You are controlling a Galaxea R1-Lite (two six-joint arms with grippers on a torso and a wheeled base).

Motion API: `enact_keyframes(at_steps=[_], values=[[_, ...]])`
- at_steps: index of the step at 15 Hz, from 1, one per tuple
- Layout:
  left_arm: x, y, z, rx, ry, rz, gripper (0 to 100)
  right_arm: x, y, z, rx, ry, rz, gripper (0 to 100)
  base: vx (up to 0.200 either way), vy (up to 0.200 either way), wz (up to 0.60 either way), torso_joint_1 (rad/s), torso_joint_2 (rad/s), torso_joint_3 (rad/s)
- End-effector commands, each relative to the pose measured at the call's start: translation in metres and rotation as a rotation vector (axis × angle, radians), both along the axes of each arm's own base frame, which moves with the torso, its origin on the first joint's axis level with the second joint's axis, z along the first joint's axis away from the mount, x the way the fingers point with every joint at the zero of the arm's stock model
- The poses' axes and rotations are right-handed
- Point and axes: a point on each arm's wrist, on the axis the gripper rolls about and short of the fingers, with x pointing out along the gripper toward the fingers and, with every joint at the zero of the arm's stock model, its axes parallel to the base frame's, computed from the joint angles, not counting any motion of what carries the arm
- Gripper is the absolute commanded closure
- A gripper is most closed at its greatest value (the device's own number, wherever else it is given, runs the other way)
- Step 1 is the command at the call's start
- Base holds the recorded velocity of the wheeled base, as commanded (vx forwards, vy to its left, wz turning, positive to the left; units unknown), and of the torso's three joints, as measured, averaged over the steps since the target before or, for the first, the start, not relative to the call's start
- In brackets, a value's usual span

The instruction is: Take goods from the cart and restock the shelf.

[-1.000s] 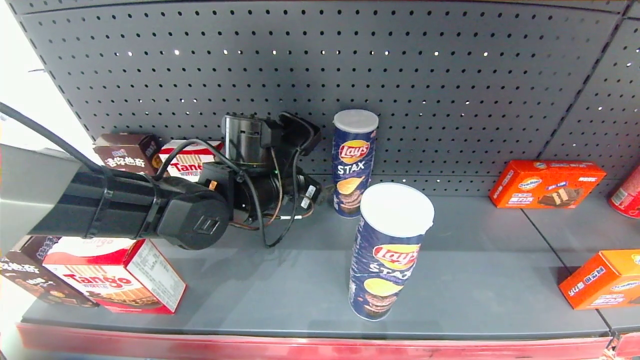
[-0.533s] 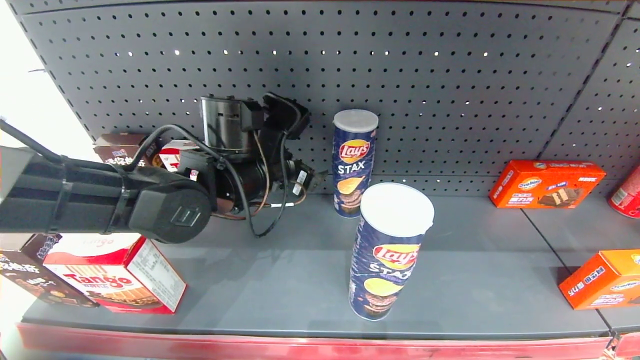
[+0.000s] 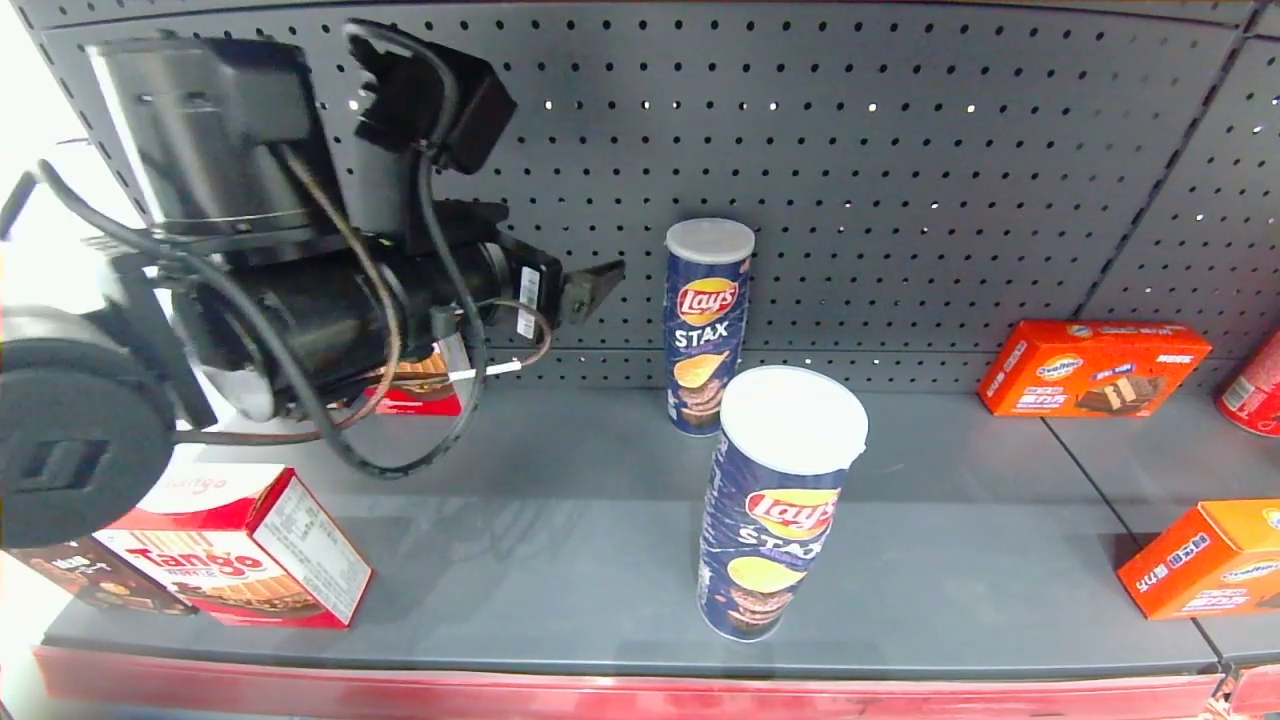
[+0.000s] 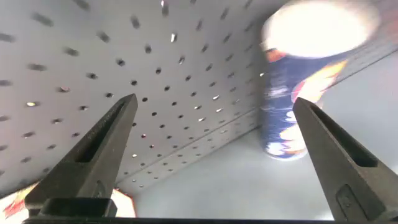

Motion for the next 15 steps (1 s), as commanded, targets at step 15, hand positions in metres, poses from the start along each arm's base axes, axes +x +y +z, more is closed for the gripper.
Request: enact_keyframes(at_steps=[15], values=[[-0.264,0.157,-0.106,-0.146,-0.284,0.278,0,0.0,0.0,0.0,0.0,0.001,0.001,0,0.0,0.0,0.0,0.0,0.0,0.0]])
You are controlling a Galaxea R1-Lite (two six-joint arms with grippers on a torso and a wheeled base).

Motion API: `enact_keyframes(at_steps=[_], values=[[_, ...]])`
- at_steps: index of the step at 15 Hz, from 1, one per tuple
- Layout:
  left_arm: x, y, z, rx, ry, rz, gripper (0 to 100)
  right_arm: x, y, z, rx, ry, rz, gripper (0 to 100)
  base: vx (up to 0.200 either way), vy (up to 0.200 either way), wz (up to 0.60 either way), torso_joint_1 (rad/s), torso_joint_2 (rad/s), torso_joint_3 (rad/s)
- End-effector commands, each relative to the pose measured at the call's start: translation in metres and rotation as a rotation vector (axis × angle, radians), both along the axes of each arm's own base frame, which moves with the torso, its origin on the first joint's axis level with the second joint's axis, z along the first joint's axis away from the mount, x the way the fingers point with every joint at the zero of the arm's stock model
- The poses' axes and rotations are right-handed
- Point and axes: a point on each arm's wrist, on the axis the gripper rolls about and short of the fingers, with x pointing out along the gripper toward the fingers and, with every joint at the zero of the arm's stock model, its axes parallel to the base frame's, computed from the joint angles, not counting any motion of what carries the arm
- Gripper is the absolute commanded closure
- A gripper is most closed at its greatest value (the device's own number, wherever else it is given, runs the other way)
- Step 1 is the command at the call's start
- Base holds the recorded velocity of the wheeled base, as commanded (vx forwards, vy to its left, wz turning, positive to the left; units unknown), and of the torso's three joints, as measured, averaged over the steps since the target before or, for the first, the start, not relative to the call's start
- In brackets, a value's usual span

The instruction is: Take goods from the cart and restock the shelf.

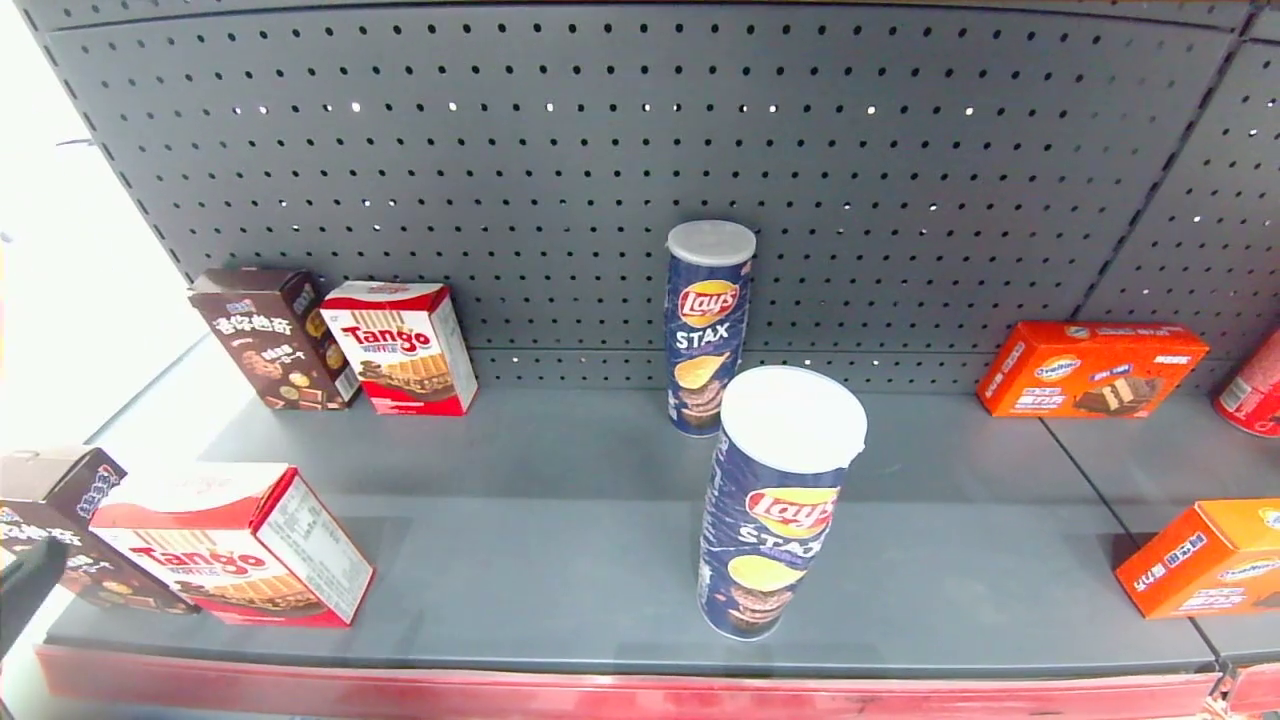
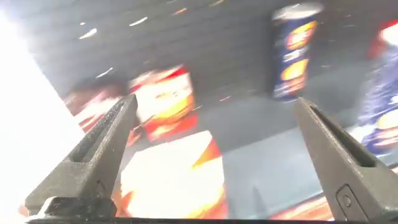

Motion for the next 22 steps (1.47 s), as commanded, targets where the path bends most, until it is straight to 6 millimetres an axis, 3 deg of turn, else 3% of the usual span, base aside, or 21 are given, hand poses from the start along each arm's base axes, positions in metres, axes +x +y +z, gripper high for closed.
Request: enact_keyframes(at_steps=[1,3,8,11,13,16,22], values=[[-0.042,0.004,-0.062,-0.039,-0.088,0.13,0,0.0,0.0,0.0,0.0,0.001,-0.001,0,0.0,0.0,0.0,0.0,0.0,0.0],[-0.051,0.003,-0.093,-0.04,-0.109,0.118,0,0.0,0.0,0.0,0.0,0.001,-0.001,0,0.0,0.0,0.0,0.0,0.0,0.0],[-0.056,0.004,-0.111,-0.027,-0.034,0.069,0,0.0,0.0,0.0,0.0,0.001,-0.001,0,0.0,0.0,0.0,0.0,0.0,0.0],[-0.052,0.007,-0.131,0.096,0.138,0.256,0,0.0,0.0,0.0,0.0,0.001,-0.001,0,0.0,0.0,0.0,0.0,0.0,0.0],[-0.053,0.01,-0.131,0.08,0.15,0.386,0,0.0,0.0,0.0,0.0,0.001,-0.001,0,0.0,0.0,0.0,0.0,0.0,0.0],[-0.052,0.009,-0.136,-0.133,0.217,0.302,0,0.0,0.0,0.0,0.0,0.001,0.001,0,0.0,0.0,0.0,0.0,0.0,0.0],[-0.052,0.009,-0.138,-0.105,0.234,0.297,0,0.0,0.0,0.0,-0.004,0.003,0.005,0,0.0,0.0,0.0,0.0,0.0,0.0]])
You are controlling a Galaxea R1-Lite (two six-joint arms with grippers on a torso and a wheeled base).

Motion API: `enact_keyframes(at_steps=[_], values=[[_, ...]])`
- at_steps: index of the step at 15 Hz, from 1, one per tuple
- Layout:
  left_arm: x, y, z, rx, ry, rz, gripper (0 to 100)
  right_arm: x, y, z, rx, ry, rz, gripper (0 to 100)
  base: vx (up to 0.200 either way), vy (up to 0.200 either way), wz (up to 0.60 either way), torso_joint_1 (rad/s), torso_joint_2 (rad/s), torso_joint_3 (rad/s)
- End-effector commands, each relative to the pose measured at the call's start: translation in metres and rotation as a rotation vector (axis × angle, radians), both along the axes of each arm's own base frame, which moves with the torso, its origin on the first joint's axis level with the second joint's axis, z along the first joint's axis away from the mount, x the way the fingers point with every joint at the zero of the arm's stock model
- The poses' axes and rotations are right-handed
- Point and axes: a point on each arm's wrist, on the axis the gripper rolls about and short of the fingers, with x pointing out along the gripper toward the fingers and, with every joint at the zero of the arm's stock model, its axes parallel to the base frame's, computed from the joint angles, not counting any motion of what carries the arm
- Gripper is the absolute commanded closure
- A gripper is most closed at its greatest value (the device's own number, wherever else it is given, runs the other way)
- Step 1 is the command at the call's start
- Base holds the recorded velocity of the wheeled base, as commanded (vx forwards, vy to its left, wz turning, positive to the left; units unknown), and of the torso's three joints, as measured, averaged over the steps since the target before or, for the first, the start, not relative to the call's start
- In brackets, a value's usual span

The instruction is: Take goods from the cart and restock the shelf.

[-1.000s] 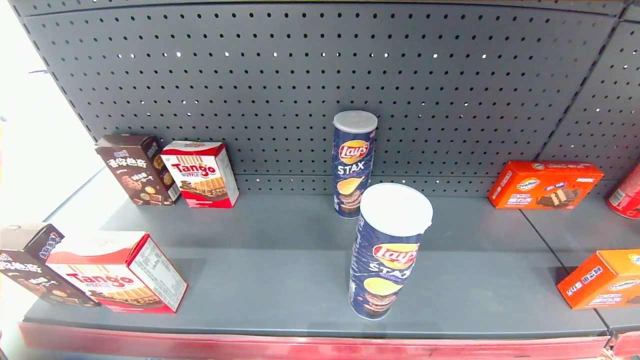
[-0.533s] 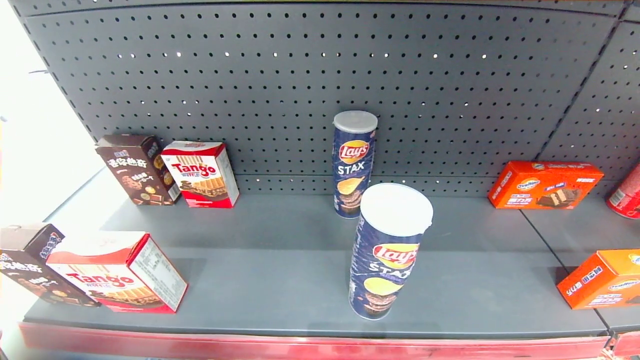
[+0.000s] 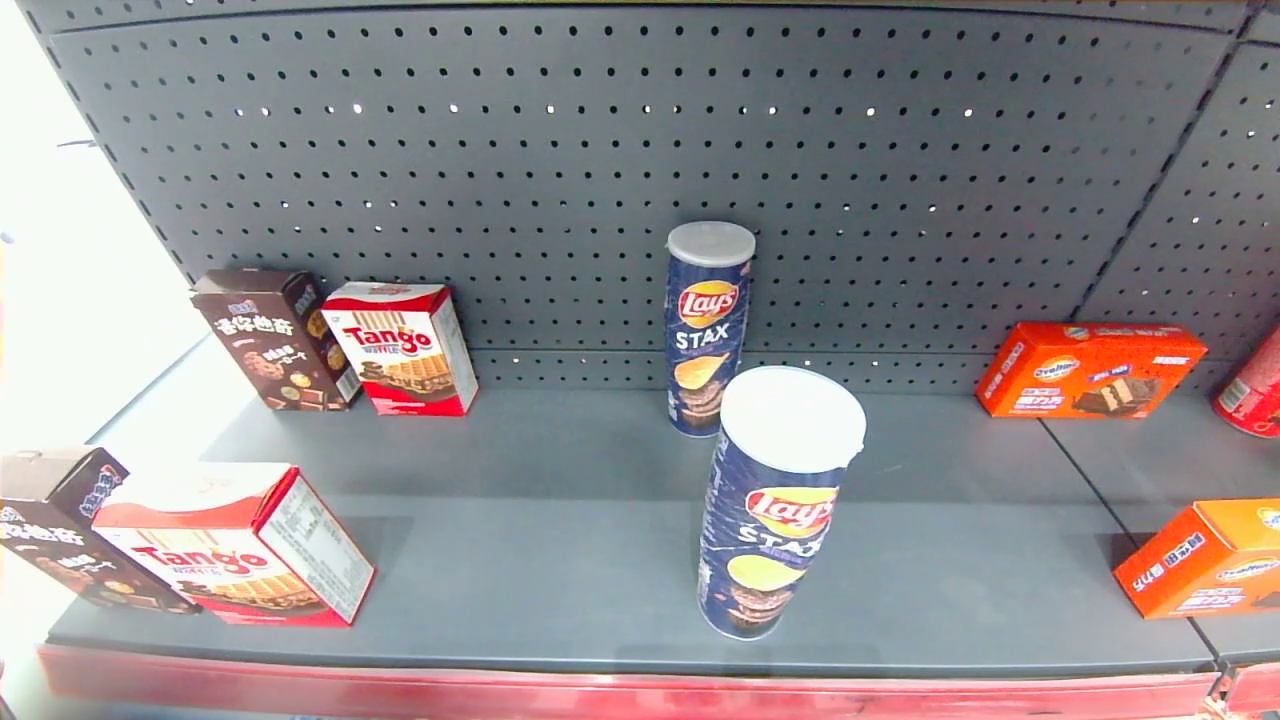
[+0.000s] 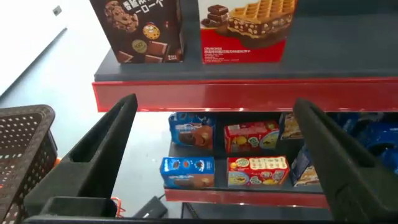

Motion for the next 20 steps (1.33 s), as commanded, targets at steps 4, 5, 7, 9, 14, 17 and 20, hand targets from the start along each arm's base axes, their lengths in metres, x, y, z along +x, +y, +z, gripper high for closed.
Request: enact_keyframes(at_steps=[4,5,7,9,14,17,20], values=[[0.0,-0.001,0.0,-0.008,0.006,-0.041,0,0.0,0.001,0.001,-0.024,-0.001,0.193,0,0.0,0.0,0.0,0.0,0.0,0.0],[0.0,-0.001,0.0,-0.008,0.006,-0.044,0,0.0,0.001,0.002,-0.028,-0.006,0.201,0,0.0,0.0,0.0,0.0,0.0,0.0],[0.0,-0.001,0.0,-0.006,0.005,-0.046,0,-0.002,0.001,0.098,0.024,-0.164,0.185,0,0.0,0.0,0.0,0.0,0.0,0.0],[0.0,-0.001,0.0,-0.008,0.005,-0.055,0,0.05,-0.015,0.162,0.207,-0.054,0.195,0,0.0,0.0,0.0,0.0,0.0,0.0],[0.002,-0.001,0.001,-0.022,0.028,-0.07,0,0.079,-0.001,0.145,0.015,0.175,0.733,0,0.0,0.0,0.0,0.0,0.0,0.0],[0.002,-0.001,0.001,-0.022,0.026,-0.067,0,0.111,0.016,0.141,0.004,0.306,0.855,0,0.0,0.0,0.0,0.0,0.0,0.0],[0.002,-0.001,0.001,-0.024,0.026,-0.069,0,0.134,0.046,0.135,-0.018,0.391,1.032,0,0.0,0.0,0.0,0.0,0.0,0.0]])
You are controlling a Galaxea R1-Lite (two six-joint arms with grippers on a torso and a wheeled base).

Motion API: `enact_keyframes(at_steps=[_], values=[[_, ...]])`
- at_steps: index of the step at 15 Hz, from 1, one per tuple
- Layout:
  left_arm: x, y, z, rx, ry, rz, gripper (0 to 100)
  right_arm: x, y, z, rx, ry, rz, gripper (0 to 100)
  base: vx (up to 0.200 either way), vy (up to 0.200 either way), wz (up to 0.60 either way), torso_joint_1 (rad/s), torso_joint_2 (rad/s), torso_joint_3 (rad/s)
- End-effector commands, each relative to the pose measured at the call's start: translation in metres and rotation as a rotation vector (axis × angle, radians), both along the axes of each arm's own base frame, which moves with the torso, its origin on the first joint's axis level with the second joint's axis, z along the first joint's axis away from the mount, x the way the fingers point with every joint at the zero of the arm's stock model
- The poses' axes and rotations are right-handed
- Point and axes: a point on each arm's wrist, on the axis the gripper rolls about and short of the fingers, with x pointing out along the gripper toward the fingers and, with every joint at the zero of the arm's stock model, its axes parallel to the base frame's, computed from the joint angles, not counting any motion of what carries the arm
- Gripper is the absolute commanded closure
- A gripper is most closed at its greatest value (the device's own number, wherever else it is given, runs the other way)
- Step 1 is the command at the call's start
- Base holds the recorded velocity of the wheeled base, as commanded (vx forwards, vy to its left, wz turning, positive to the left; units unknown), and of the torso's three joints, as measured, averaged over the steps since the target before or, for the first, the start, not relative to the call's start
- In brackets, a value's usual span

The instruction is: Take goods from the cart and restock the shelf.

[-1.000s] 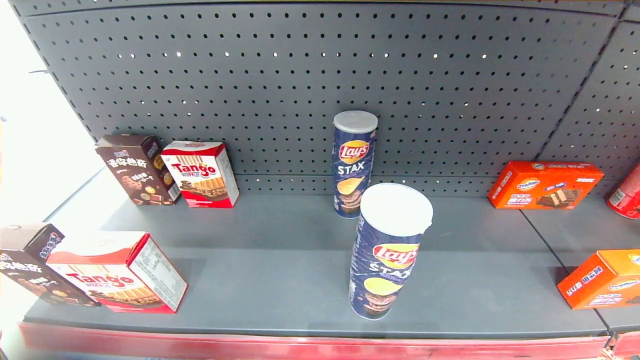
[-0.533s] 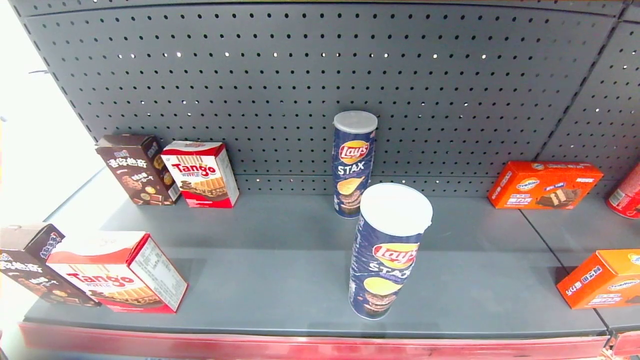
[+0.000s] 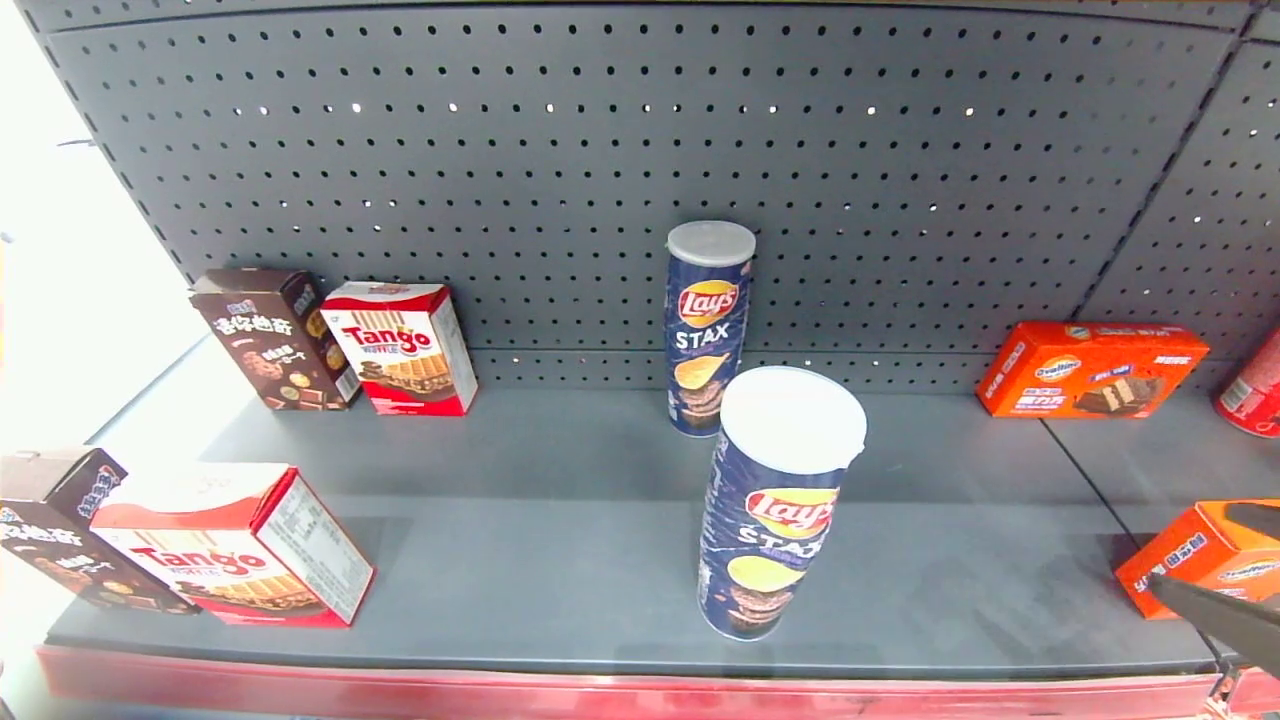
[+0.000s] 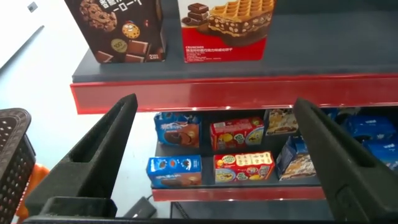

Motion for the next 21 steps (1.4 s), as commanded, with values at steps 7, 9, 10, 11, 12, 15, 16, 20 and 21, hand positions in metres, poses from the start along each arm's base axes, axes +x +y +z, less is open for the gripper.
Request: enact_keyframes(at_steps=[7,9,10,11,12,15,16,20,21], values=[[0.0,0.0,0.0,-0.002,0.007,-0.02,0,0.087,0.072,-0.023,-0.086,0.125,0.157,0,0.0,0.0,0.0,0.0,0.0,0.0],[0.0,0.0,0.0,-0.002,0.007,-0.018,0,0.087,0.076,-0.022,-0.093,0.121,0.163,0,0.0,0.0,0.0,0.0,0.0,0.0],[0.0,0.0,0.0,-0.002,0.007,-0.02,0,0.087,0.081,-0.024,-0.097,0.126,0.178,0,0.0,0.0,0.0,0.0,0.0,0.0],[0.0,0.0,0.0,-0.002,0.007,-0.02,0,0.085,0.084,-0.025,-0.102,0.13,0.192,0,0.0,0.0,0.0,0.0,0.0,0.0],[0.0,0.0,0.0,-0.002,0.006,-0.02,0,0.088,0.088,-0.027,-0.114,0.136,0.185,0,0.0,0.0,0.0,0.0,0.0,0.0],[0.0,0.0,0.0,-0.002,0.006,-0.02,0,0.095,0.097,-0.023,-0.116,0.128,0.192,0,0.0,0.0,0.0,0.0,0.0,0.0],[0.0,0.0,0.0,-0.002,0.006,-0.02,0,0.098,0.099,-0.022,-0.117,0.129,0.191,0,0.0,0.0,0.0,0.0,0.0,0.0],[0.0,0.0,0.0,-0.002,0.006,-0.02,0,0.107,0.11,-0.024,-0.126,0.139,0.208,0,0.0,0.0,0.0,0.0,0.0,0.0],[0.0,0.0,0.0,-0.002,0.006,-0.02,0,0.109,0.112,-0.025,-0.13,0.142,0.212,0,0.0,0.0,0.0,0.0,0.0,0.0]])
